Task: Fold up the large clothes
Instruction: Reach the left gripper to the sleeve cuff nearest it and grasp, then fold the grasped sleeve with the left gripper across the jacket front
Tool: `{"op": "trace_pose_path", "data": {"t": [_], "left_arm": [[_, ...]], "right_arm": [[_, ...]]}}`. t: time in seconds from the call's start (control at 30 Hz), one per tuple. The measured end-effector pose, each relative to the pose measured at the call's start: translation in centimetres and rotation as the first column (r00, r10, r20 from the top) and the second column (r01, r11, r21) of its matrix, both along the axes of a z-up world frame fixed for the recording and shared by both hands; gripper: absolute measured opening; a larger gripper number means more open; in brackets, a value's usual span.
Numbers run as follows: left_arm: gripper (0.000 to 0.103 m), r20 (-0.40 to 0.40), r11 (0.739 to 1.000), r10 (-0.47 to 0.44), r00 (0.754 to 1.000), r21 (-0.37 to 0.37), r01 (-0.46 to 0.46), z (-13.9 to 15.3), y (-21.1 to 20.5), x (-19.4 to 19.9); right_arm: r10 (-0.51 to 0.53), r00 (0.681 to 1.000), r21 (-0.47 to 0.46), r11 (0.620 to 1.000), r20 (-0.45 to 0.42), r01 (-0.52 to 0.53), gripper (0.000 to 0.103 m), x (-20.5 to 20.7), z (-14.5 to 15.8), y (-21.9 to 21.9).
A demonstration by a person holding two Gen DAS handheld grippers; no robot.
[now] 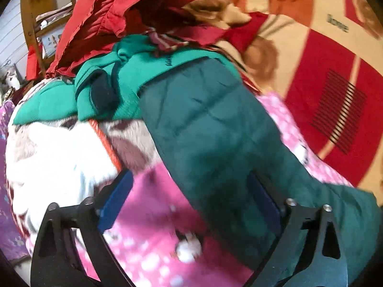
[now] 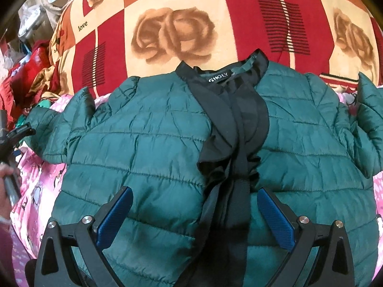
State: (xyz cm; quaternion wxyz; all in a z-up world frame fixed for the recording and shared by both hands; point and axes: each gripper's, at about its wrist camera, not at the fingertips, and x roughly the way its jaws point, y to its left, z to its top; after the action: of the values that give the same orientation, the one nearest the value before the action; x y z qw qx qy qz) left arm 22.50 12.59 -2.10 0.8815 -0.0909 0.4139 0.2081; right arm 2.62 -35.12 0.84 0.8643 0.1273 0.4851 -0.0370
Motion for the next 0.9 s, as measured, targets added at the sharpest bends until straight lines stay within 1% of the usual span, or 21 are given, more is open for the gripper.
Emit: {"op": "trace_pose_path", "data": {"t": [0.03, 0.1, 0.17, 0.2, 0.23, 0.27, 0.33, 0.4, 0.43, 0.53, 0.6, 0.67, 0.8, 0.9], "left_arm": [[0.094, -0.004, 1.000, 0.006, 1.000, 0.001, -0.006, -0.2, 0.8, 0.4], [0.089, -0.009, 1.000, 0.012, 1.000, -0.017, -0.012, -0.7, 2.3, 1.3], [0.065, 0.010, 0.996, 0.005, 1.000, -0.088, -0.004, -1.2, 3.5, 1.8], [0.059, 0.021, 0.994, -0.001, 1.000, -0.113, 0.004, -1.3, 3.9, 2.0], [0.046, 0.036, 0.992, -0.011, 0.999, -0.127, 0.015, -1.3, 3.9, 2.2], [0.040, 0.045, 0.991, -0.027, 0.999, -0.128, 0.032, -1.1, 3.9, 2.3], [0.019, 0.038, 0.992, -0.080, 0.996, -0.099, 0.084, -0.8, 3.3, 2.3], [0.011, 0.054, 0.990, -0.109, 0.993, -0.083, 0.113, 0.1, 2.6, 1.8], [0.010, 0.062, 0.990, -0.114, 0.992, -0.081, 0.119, 0.6, 2.3, 1.8], [0.009, 0.120, 0.980, -0.166, 0.979, -0.094, 0.178, 2.5, 0.8, -0.3], [0.009, 0.151, 0.966, -0.212, 0.965, -0.118, 0.231, 3.8, -0.3, -1.9], [0.009, 0.176, 0.955, -0.249, 0.952, -0.120, 0.272, 5.0, -1.5, -3.1], [0.009, 0.204, 0.934, -0.314, 0.927, -0.109, 0.341, 6.8, -3.9, -5.5], [0.009, 0.206, 0.916, -0.363, 0.909, -0.097, 0.388, 7.9, -6.4, -7.0]], "right_arm": [[-0.001, 1.000, -0.001, 1.000, 0.000, 0.001, 0.103, 0.0, 0.0, 0.1], [-0.001, 1.000, 0.004, 1.000, -0.002, 0.001, 0.103, 0.0, 0.0, 0.1], [0.002, 1.000, 0.005, 1.000, -0.013, -0.001, 0.103, 0.1, -0.2, 0.2], [0.003, 1.000, 0.000, 1.000, -0.018, -0.003, 0.103, 0.1, -0.4, 0.2], [0.006, 1.000, -0.006, 1.000, -0.023, -0.006, 0.103, 0.1, -0.6, 0.3], [0.009, 1.000, -0.010, 1.000, -0.027, -0.009, 0.103, 0.1, -0.7, 0.5], [0.015, 0.999, -0.018, 1.000, -0.029, -0.015, 0.103, 0.0, -0.8, 0.7], [0.019, 0.999, -0.016, 1.000, -0.028, -0.020, 0.103, -0.2, -0.7, 0.9], [0.021, 0.999, -0.011, 1.000, -0.024, -0.021, 0.103, -0.3, -0.5, 1.0], [0.018, 1.000, -0.006, 1.000, -0.014, -0.018, 0.103, -0.6, -0.1, 1.0], [0.017, 1.000, -0.003, 1.000, -0.008, -0.017, 0.103, -0.9, 0.2, 1.1], [0.015, 1.000, -0.010, 1.000, 0.000, -0.015, 0.103, -1.2, 0.6, 1.0], [0.013, 1.000, -0.001, 1.000, 0.004, -0.013, 0.103, -1.9, 1.0, 0.8], [0.011, 1.000, -0.007, 1.000, 0.013, -0.011, 0.103, -2.6, 1.5, 0.5]]}}
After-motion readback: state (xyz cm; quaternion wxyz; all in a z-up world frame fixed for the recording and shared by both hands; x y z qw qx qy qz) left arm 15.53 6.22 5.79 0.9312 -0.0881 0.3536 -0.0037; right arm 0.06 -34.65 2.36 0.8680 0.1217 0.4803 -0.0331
